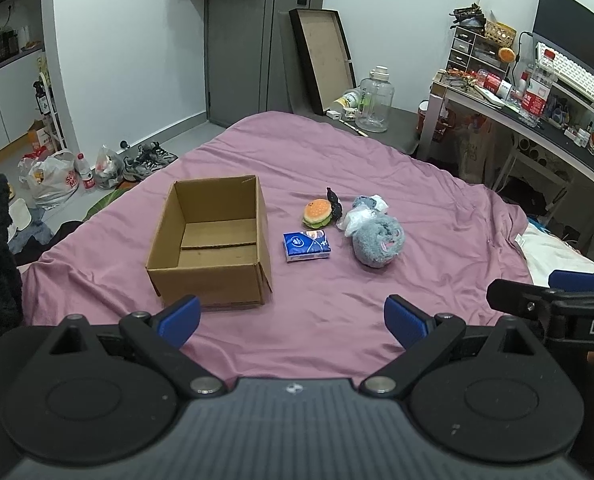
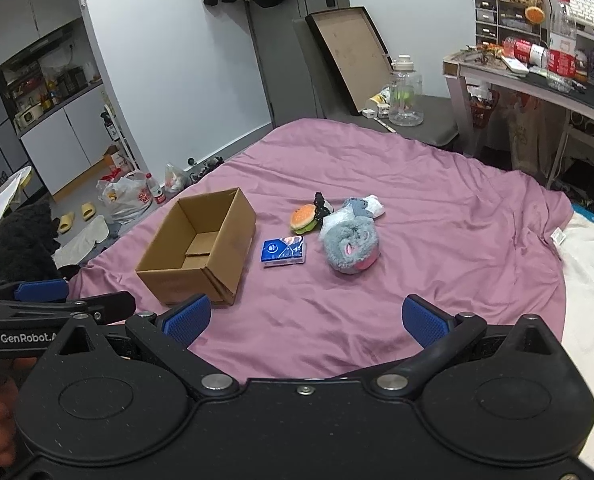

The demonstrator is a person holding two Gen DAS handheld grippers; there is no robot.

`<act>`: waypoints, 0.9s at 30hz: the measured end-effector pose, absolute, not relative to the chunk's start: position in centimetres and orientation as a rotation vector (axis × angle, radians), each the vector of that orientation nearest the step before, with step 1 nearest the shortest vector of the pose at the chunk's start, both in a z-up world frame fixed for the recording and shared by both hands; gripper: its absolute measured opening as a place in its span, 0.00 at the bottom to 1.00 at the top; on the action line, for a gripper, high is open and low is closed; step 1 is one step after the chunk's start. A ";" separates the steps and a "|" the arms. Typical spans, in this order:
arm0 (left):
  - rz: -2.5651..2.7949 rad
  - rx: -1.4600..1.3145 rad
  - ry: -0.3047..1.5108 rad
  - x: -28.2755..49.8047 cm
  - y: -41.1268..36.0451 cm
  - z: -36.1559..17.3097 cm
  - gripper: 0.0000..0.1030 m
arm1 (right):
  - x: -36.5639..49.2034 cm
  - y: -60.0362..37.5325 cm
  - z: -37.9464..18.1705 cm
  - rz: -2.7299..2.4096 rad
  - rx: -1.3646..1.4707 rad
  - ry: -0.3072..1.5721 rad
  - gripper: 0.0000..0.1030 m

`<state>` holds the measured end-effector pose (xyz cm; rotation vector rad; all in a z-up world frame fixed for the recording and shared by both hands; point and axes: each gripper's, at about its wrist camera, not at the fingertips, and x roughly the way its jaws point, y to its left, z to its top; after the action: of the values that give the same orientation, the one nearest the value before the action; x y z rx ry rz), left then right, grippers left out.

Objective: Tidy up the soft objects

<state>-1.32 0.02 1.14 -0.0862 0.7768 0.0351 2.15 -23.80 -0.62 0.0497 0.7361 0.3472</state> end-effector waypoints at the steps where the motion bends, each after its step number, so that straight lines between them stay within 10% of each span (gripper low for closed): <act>1: 0.037 -0.086 0.777 -1.3 0.0 1.1 0.95 | 2.1 -23.8 -0.5 0.349 0.047 0.732 1.00; 27: 0.036 -0.092 0.785 -0.9 -0.7 0.7 0.95 | 2.6 -24.5 -1.6 0.330 0.057 0.748 1.00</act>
<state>-0.89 -0.74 0.73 -0.0917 0.7847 0.0360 2.63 -24.48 -1.60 0.0575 0.7476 0.3298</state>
